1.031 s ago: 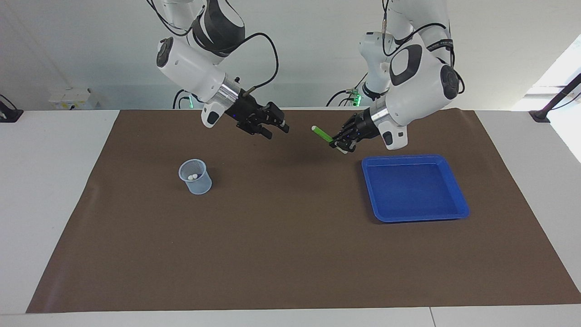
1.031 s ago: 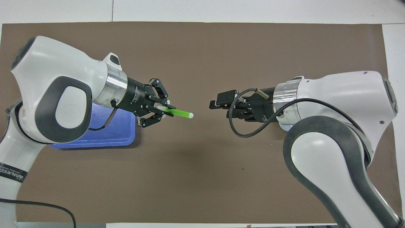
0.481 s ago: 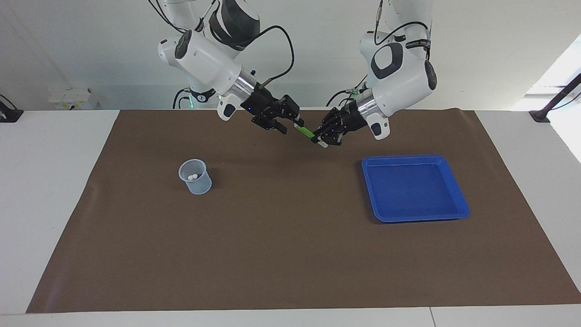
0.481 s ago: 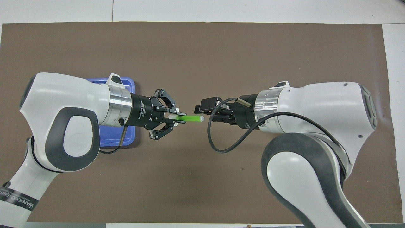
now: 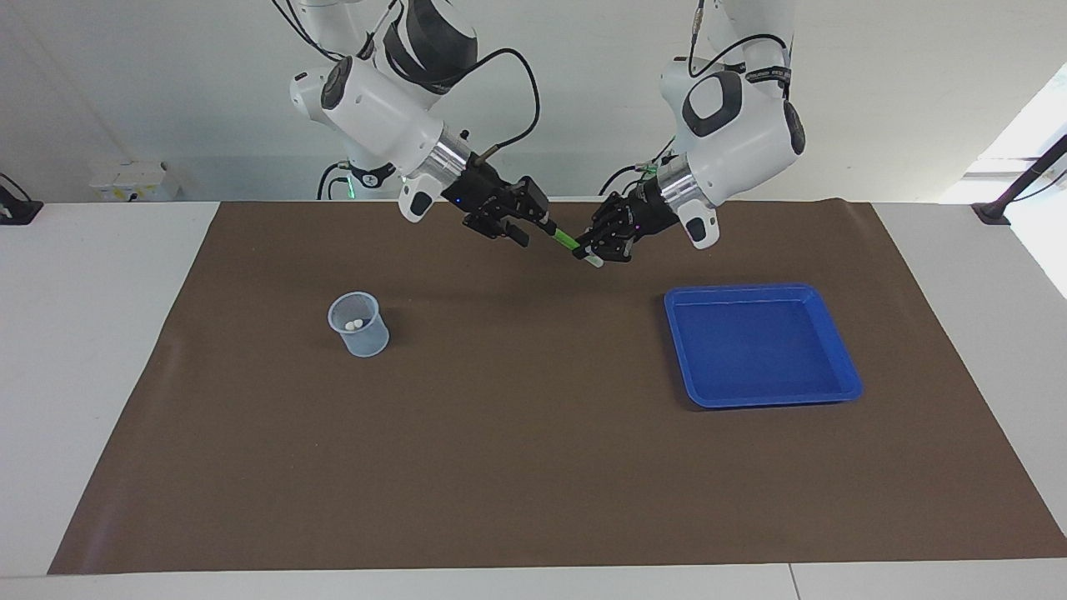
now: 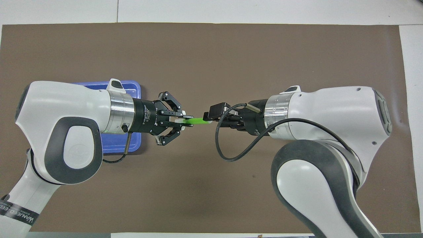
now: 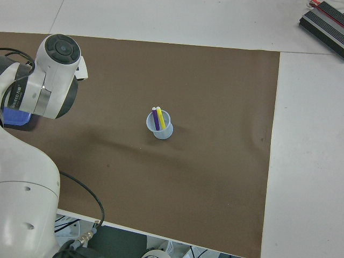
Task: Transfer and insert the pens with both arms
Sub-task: 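Grasp the green pen with the right gripper and open the left gripper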
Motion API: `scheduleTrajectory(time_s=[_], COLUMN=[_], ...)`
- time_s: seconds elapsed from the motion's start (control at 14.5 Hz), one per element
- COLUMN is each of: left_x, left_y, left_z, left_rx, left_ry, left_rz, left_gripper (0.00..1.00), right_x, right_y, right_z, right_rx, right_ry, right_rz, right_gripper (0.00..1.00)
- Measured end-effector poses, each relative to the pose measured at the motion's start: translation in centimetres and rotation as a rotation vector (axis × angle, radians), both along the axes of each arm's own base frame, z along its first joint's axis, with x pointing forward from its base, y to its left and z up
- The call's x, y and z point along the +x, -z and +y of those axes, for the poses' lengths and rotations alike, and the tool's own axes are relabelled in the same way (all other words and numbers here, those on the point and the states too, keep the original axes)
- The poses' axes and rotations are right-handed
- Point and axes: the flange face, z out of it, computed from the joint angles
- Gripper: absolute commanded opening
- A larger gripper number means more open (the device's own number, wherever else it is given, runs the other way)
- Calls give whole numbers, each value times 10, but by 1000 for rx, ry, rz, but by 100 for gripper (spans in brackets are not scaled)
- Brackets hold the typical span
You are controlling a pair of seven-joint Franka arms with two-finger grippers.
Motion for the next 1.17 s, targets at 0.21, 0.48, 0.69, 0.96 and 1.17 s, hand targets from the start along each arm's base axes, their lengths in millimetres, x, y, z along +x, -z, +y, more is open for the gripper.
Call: scheduleTrajectory(time_s=[0.21,0.48,0.69,0.96,1.17], left_x=[0,-2,-2,-2,-2], left_y=[-1,0,0,0,0], left_z=[-2,-5,-5,-6,-6], left_rx=[0,1,-1,-8,-10], left_ry=[-10,-12,-15,-21,-28], left_rz=[-6,-4,-3,-1,-2], left_gripper=[0,0,0,0,0], right_x=[-4,-6,-5,3,3], right_y=[0,0,0,-1,-3], right_z=[8,11,10,-3,-4], right_rx=[0,0,0,0,2], right_ry=[-14,-20,-15,13,16], right_rz=[-2,-3,-6,-9,-12], right_gripper=[52,51,51,43,37])
